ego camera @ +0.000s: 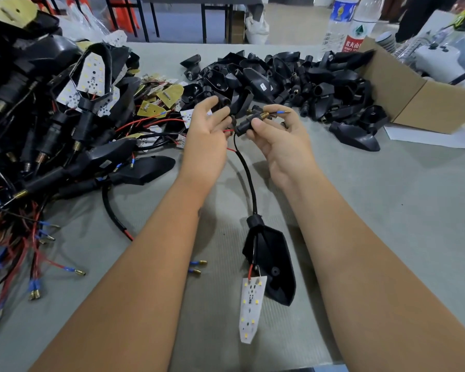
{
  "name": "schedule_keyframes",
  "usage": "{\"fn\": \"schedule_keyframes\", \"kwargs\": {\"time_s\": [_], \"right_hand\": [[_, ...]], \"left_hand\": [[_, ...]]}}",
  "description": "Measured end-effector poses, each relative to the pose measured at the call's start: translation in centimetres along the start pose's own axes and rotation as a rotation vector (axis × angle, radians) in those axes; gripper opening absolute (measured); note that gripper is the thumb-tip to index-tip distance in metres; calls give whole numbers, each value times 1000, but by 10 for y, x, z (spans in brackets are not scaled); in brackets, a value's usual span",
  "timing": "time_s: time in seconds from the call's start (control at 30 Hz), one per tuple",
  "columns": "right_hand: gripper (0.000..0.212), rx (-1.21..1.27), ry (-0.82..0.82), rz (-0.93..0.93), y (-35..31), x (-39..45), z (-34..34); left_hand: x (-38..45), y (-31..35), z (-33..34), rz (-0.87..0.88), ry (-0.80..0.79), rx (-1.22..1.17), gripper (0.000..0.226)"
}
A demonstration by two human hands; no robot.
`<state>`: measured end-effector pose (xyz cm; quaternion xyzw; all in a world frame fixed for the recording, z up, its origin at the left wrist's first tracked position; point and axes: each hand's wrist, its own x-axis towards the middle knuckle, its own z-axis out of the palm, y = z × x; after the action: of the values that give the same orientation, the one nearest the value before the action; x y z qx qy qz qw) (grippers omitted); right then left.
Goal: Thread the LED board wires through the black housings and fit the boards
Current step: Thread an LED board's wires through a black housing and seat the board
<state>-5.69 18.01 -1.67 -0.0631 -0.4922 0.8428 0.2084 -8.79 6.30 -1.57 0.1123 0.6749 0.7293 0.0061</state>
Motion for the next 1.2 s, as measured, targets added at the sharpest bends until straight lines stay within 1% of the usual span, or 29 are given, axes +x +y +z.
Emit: {"fn": "schedule_keyframes", "kwargs": {"time_s": [0.1, 0.17, 0.2, 0.3, 0.43, 0.5, 0.57, 0.73, 0.9, 1.0, 1.1, 1.2], "right_hand": [[26, 77, 30, -1, -2, 1, -1], [26, 105, 57, -2, -2, 1, -1], [26, 111, 64, -2, -2, 2, -1], [26, 108, 66, -3, 0, 2, -1], [27, 102, 45, 12, 1, 2, 0], [26, 105, 37, 16, 2, 2, 0], [26, 124, 40, 20, 1, 2, 0], [27, 165, 30, 8, 1, 2, 1], [19, 157, 25, 34, 0, 3, 1], [17, 151, 25, 47, -1, 3, 0], [18, 134, 29, 33, 1, 2, 1], [19, 136, 58, 23, 1, 3, 1]], "left_hand": [[1, -3, -4, 79, 124, 239, 29], [1, -4, -8, 110, 188, 302, 12], [1, -4, -9, 116, 199, 303, 9], [-1, -4, -10, 110, 169, 301, 15], [-4, -4, -6, 88, 68, 284, 13], [-4, -4, -6, 90, 59, 263, 13], [-4, -3, -4, 79, 64, 212, 11], [-5, -2, -3, -23, 78, 59, 15], [-8, 1, -1, -20, 4, -28, 20], [-7, 2, 1, -54, -21, -71, 19], [-6, 2, 3, -119, -2, -119, 9], [-7, 0, 2, -157, 9, -119, 6]]}}
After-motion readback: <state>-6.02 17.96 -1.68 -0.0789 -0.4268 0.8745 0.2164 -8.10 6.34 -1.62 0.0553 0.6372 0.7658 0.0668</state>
